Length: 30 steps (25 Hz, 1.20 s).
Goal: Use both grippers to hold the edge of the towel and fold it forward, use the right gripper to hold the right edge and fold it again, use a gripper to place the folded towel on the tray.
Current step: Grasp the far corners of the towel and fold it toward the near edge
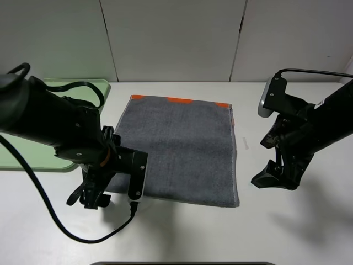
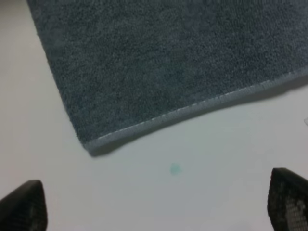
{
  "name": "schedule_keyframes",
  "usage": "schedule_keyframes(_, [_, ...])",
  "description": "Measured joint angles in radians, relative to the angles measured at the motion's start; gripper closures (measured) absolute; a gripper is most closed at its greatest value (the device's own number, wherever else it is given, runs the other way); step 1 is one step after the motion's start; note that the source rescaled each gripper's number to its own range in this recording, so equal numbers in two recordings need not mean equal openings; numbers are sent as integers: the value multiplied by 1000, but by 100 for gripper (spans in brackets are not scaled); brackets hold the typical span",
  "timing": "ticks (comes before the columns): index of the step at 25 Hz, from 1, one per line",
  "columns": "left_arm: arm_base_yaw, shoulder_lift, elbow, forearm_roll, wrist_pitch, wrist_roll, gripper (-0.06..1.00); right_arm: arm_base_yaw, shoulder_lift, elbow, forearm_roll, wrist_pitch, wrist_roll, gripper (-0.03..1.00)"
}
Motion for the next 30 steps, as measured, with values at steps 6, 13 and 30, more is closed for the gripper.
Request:
schedule_keyframes(6, [0, 12, -7, 53, -11, 13, -3, 0, 0, 0, 4, -16, -1, -3])
schedule_keyframes(13, [0, 15, -7, 81, -18, 15, -3, 76, 0, 0, 20, -33, -70, -3])
schedule_keyframes(30, [0, 15, -7, 84, -19, 16, -2, 257, 232, -1, 26, -192, -74, -3])
